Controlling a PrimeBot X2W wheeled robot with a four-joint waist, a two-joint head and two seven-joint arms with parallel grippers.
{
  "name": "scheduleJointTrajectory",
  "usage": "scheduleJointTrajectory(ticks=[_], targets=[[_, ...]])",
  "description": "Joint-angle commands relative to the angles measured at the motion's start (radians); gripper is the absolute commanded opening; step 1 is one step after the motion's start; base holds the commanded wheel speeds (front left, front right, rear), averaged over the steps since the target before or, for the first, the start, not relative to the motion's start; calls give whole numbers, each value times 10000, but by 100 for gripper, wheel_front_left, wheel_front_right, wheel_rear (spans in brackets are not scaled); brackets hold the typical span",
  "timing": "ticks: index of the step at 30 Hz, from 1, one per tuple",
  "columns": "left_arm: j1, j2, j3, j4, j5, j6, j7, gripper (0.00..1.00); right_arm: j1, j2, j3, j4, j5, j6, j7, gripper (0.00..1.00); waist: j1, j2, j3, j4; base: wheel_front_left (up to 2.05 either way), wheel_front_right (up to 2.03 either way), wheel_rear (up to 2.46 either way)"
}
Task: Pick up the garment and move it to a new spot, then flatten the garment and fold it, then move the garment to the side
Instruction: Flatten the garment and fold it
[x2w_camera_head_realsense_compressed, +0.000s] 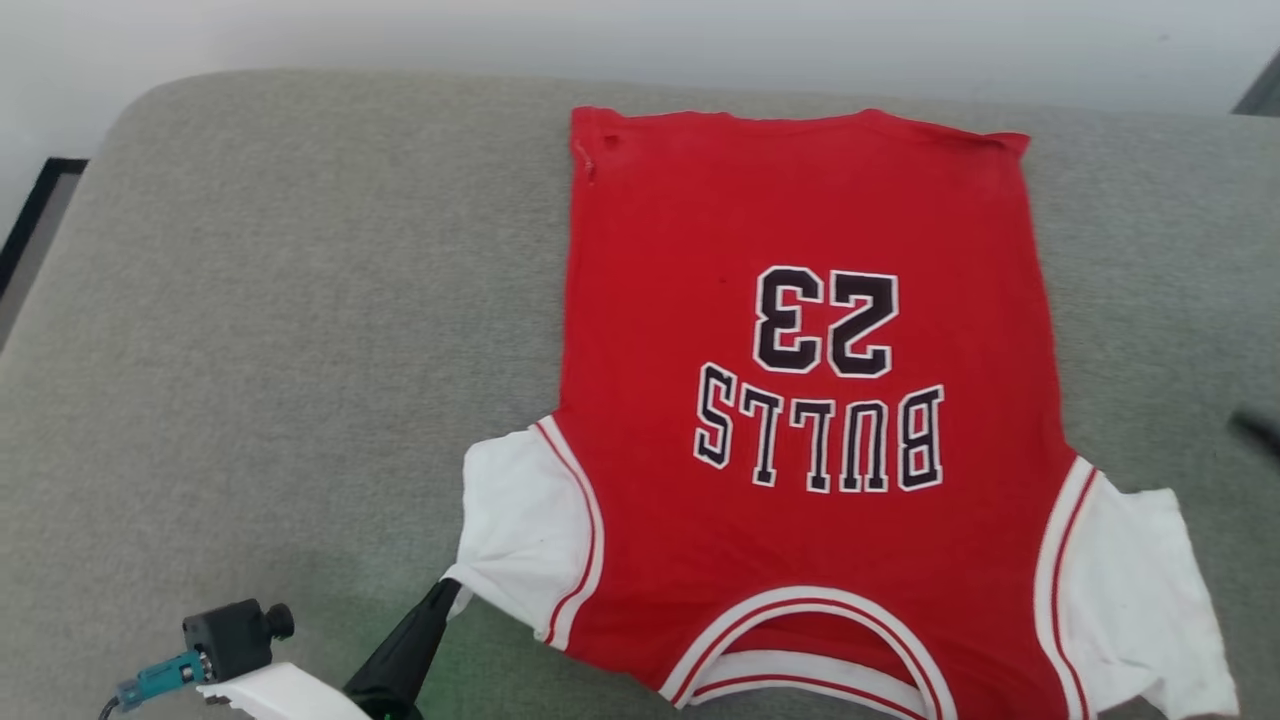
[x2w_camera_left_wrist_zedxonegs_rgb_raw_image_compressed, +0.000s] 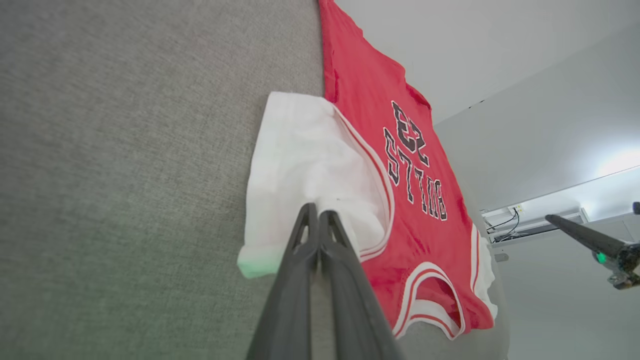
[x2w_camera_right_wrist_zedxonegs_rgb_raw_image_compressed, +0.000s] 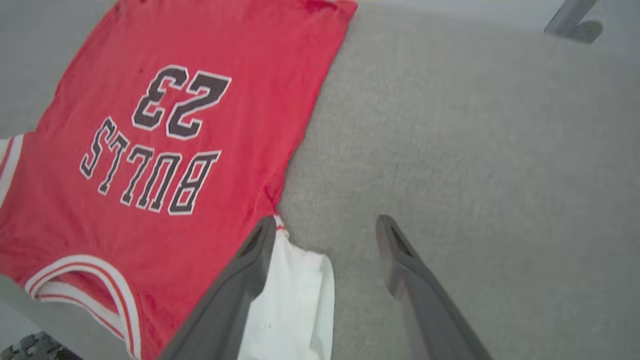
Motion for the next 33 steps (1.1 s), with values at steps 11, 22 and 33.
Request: scheduleJointTrajectory(ticks=[11,22,33], targets=[[-1111,-307,-524,-504,437,26,-48,0,-4895,1191,-266,2345,-2319,-4,531,100,0,0,1084,1105,0,0,0],[-2162,-524,-1183,-699,348,25,-49,0,-8529,1330,495,6040,-3863,-4,1365,100,0,0,2422,2148,0,0,0],[-2906,-770,-1279,-1002,422,25,-48,0,-10515,1421,1371,8165,-4685,-4,2754,100,0,0,3642,2625,0,0,0]])
